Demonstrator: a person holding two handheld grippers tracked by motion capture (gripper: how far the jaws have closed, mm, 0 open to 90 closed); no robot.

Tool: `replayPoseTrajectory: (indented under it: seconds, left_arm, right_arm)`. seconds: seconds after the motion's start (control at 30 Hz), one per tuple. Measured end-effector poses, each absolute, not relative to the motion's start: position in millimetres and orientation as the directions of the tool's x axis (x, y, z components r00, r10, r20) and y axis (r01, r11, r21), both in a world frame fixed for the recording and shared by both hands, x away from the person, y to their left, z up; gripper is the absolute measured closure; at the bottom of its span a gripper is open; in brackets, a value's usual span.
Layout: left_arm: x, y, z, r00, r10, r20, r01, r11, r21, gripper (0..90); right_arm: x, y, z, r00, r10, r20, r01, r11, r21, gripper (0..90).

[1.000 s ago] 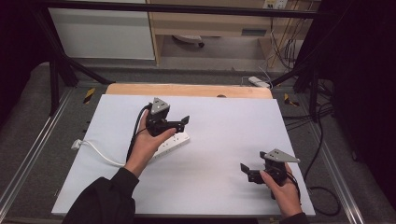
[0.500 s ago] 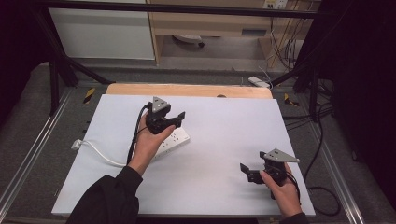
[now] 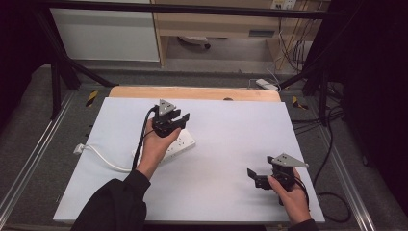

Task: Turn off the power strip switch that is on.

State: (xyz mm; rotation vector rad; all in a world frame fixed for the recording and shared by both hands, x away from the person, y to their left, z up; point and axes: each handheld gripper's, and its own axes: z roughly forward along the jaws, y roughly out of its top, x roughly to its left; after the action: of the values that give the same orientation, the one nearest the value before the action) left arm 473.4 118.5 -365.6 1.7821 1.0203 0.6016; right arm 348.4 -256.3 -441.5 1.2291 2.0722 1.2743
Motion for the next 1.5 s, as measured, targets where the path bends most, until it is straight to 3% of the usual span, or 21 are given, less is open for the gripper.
replayPoseTrajectory:
  seconds: [0.73,1.5]
  left_arm:
    - [478.7,131.1,-377.5,0.526,0.850,-0.043,0.391,-0.197,0.899,88.1]
    - [482.6,129.0,-402.0,0.534,0.842,-0.068,0.466,-0.227,0.855,90.0]
  right_arm:
    - [348.8,-255.9,-441.1,-0.527,0.844,0.098,0.467,0.191,0.863,4.2]
    - [348.9,-254.9,-440.9,-0.528,0.844,0.097,0.470,0.195,0.861,4.3]
